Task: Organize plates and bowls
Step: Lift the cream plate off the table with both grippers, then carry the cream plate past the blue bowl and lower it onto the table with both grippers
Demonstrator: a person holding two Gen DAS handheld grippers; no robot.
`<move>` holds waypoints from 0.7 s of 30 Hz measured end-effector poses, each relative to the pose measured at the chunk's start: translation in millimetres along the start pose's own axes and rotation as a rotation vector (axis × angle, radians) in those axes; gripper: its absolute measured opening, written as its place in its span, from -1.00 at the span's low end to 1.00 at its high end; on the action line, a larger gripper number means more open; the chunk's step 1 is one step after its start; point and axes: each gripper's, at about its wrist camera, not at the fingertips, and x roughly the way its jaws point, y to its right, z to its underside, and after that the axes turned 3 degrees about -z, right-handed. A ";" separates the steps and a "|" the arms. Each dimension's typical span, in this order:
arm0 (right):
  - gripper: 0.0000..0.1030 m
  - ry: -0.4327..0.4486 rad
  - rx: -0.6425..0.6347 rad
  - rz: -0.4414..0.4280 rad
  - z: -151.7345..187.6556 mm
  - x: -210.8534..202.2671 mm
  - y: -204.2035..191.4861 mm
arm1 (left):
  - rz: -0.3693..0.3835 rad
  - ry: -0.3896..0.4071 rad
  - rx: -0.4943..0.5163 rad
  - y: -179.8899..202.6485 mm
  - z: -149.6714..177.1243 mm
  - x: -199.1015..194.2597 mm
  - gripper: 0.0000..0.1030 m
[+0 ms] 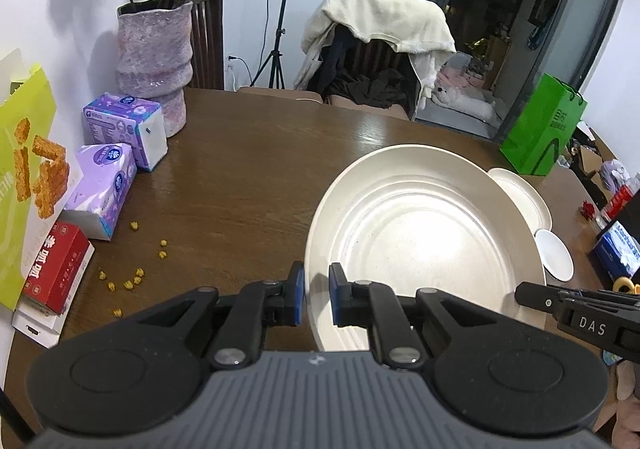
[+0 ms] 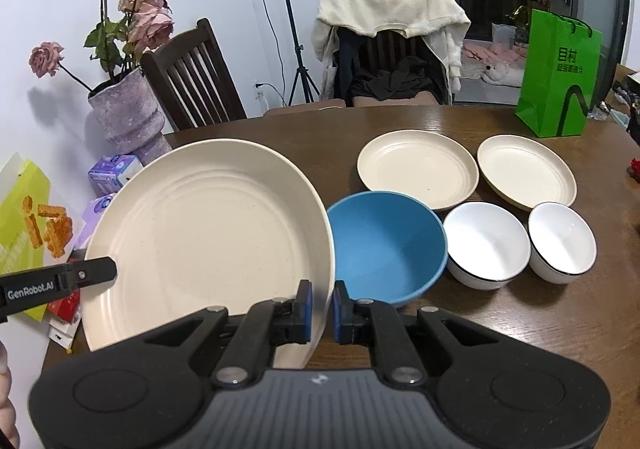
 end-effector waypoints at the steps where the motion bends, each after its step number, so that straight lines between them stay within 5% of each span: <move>1: -0.80 0.000 -0.001 0.004 2.6 -1.2 1.0 | 0.002 -0.001 0.003 1.5 1.4 -0.8 -0.76; 21: -0.80 -0.006 0.080 0.054 46.1 -25.4 38.2 | 0.075 -0.066 0.083 37.2 30.4 3.0 -0.76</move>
